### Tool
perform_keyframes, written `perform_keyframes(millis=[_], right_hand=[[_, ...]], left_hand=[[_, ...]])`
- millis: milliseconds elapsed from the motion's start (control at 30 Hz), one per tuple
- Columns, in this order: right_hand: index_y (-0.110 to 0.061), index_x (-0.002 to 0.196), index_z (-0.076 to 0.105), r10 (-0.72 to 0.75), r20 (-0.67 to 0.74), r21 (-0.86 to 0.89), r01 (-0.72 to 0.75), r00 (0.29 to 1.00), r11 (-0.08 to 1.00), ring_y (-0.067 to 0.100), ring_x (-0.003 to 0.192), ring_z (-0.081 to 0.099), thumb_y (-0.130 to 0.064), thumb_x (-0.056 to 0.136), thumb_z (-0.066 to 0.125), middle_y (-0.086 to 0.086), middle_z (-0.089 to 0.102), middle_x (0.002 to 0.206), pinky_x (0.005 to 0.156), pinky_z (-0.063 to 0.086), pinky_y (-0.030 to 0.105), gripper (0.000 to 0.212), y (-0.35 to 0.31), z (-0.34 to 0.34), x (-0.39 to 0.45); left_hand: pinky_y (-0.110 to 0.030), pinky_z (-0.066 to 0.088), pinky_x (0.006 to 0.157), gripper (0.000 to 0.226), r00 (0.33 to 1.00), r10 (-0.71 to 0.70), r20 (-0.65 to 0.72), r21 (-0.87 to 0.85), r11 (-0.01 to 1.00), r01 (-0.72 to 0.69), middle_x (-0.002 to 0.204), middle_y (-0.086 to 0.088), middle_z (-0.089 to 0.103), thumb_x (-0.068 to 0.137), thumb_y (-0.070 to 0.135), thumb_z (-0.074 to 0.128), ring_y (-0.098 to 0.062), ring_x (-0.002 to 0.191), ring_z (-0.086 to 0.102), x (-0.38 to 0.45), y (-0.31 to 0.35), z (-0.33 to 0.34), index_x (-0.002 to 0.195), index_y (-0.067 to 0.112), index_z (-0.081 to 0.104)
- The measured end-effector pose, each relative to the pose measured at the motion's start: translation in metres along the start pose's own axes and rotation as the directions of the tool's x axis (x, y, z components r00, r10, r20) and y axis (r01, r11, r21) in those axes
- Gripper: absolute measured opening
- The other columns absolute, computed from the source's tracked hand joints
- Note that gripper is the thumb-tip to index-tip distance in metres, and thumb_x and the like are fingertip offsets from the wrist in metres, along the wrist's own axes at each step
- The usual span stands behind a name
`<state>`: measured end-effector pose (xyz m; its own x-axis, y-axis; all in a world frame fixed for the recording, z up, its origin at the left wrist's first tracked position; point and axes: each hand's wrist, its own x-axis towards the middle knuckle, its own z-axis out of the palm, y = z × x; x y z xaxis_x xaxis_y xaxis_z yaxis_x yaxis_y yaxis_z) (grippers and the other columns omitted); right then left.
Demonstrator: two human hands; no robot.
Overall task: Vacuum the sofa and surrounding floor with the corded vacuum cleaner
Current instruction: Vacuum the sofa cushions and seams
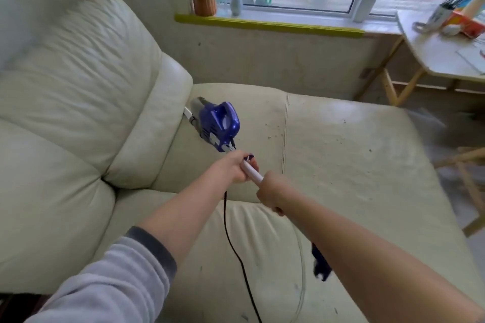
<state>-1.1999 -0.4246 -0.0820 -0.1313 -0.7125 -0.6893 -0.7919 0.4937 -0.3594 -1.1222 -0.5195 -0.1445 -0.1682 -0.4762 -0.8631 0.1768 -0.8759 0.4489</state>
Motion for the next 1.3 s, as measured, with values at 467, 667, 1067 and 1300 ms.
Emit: perform_keyframes(millis=[467,667,1067,1300], right_hand=[[-0.009,0.073,0.042,0.1,0.132,0.299,-0.136,0.986,0.944,0.013,0.042,0.036,-0.001,0.093,0.044,0.006,0.041,0.057,0.038,0.031,0.018,0.022,0.001,-0.03,0.041],[-0.014,0.072,0.033,0.105,0.314,0.387,-0.228,0.944,0.893,0.005,0.026,0.024,-0.012,0.1,0.037,0.002,0.031,0.058,0.033,0.022,0.011,0.028,-0.017,-0.005,0.053],[-0.004,0.096,0.041,0.139,0.177,0.242,-0.18,0.974,0.953,0.015,0.046,0.042,-0.007,0.096,0.041,0.007,0.047,0.066,0.042,0.037,0.023,0.003,-0.019,0.002,0.059],[-0.006,0.108,0.042,0.138,0.144,0.201,-0.166,0.98,0.965,0.016,0.048,0.045,-0.008,0.095,0.041,0.008,0.049,0.072,0.042,0.04,0.025,0.013,-0.008,0.01,0.068]], left_hand=[[-0.035,0.048,0.067,0.038,0.995,-0.089,0.034,0.056,0.995,0.087,0.078,-0.011,0.06,0.105,0.03,0.03,-0.023,0.065,0.058,0.003,0.009,0.022,0.086,0.001,0.047],[-0.035,0.051,0.077,0.041,0.985,-0.138,0.101,0.528,0.847,0.065,0.085,-0.01,0.068,0.102,0.043,0.038,-0.026,0.082,0.069,0.006,0.014,-0.033,0.108,0.006,0.055],[-0.037,0.049,0.084,0.065,0.768,0.563,-0.306,0.723,0.662,-0.198,0.125,-0.009,0.056,0.09,0.055,0.046,-0.033,0.111,0.057,0.072,0.091,-0.018,0.136,0.008,0.044],[-0.023,0.049,0.062,0.024,0.913,0.392,-0.111,0.237,0.903,-0.359,0.069,-0.008,0.059,0.101,0.01,0.042,-0.018,0.063,0.058,0.091,0.116,0.004,0.083,-0.002,0.054]])
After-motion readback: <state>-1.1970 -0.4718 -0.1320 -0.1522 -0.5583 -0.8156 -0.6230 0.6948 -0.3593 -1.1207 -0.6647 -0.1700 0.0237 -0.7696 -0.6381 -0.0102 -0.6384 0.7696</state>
